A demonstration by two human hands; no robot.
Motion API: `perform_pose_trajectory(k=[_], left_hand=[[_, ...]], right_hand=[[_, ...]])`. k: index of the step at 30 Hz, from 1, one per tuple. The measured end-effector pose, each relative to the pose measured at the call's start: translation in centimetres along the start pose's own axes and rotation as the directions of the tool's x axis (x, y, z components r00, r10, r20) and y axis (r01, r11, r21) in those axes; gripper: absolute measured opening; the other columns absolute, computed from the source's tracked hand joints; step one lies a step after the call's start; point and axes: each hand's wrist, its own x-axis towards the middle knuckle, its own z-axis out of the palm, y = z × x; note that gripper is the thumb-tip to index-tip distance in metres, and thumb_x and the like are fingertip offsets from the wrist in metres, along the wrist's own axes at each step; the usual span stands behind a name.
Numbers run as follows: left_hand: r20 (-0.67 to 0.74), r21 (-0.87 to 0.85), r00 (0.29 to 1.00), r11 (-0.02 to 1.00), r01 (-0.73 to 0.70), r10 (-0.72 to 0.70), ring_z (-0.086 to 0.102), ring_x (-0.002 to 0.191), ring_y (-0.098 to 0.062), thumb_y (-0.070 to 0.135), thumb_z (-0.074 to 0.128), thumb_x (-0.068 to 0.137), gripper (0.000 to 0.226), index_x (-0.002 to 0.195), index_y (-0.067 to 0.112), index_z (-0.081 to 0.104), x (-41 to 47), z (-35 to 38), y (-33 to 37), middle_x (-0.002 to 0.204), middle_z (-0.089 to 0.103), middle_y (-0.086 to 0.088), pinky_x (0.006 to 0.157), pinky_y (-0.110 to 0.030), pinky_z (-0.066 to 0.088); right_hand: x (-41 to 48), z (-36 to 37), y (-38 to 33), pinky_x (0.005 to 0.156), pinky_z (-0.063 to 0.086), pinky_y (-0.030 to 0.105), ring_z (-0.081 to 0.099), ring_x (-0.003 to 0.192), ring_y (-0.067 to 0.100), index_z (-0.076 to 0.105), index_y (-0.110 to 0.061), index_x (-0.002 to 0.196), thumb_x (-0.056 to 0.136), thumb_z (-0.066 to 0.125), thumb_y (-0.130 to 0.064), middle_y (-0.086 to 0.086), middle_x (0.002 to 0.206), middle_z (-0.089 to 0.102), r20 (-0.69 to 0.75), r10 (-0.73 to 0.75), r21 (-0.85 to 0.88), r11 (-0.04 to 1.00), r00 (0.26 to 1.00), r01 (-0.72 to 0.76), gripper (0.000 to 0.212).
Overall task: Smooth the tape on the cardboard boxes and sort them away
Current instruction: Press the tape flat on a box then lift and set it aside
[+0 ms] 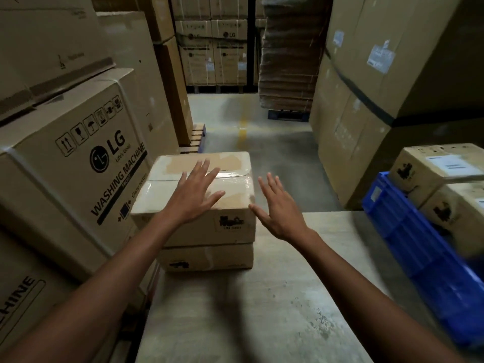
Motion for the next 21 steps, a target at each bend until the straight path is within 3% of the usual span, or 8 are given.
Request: perform_pose_trajectory(k=[6,13,16,21], left_hand=[[-0.143,-0.087,0.951,0.954,-0.288,0.274,0.004,0.155,-0.023,0.062,0.036,0.094,0.075,0.157,0.022,0.028,0.1,0.3,12.3,0.167,0.010,-0.006,0.121,-0.055,0.018],[-0.130,-0.294,0.911,0.862,-0.413,0.393,0.004,0.155,-0.021,0.060,0.038,0.094,0.074,0.157,0.022,0.028,-2.1,4.8,29.4,0.168,0.009,-0.005,0.120,-0.055,0.024],[-0.118,-0.351,0.860,0.790,-0.503,0.496,0.006,0.155,-0.022,0.060,0.038,0.094,0.074,0.156,0.021,0.030,-3.9,7.6,36.7,0.167,0.011,-0.005,0.122,-0.047,0.022],[-0.094,-0.470,0.758,0.642,-0.605,0.645,0.013,0.154,-0.023,0.057,0.043,0.094,0.074,0.155,0.017,0.034,-6.3,11.1,48.5,0.166,0.016,-0.006,0.121,-0.035,0.017]], right_hand=[[-9.8,-6.7,5.7,0.120,0.025,0.041,0.004,0.156,0.020,0.008,-0.025,0.161,0.100,0.051,-0.050,0.002,0.170,-0.001,-0.175,0.080,0.008,0.997,0.981,-0.080,0.079],[-24.5,-13.5,13.5,0.120,0.030,0.047,0.013,0.155,0.020,0.021,-0.021,0.160,0.096,0.053,-0.054,0.004,0.169,0.010,-0.322,0.282,0.064,0.959,0.904,-0.276,0.079],[-31.5,-15.1,17.1,0.120,0.030,0.045,0.023,0.152,0.025,0.028,-0.017,0.158,0.089,0.042,-0.063,0.010,0.167,0.018,-0.370,0.382,0.102,0.923,0.847,-0.372,0.084],[-42.9,-17.1,21.3,0.119,0.026,0.036,0.029,0.150,0.025,0.034,-0.014,0.156,0.088,0.057,-0.049,0.013,0.164,0.026,-0.448,0.574,0.205,0.812,0.685,-0.546,0.080]])
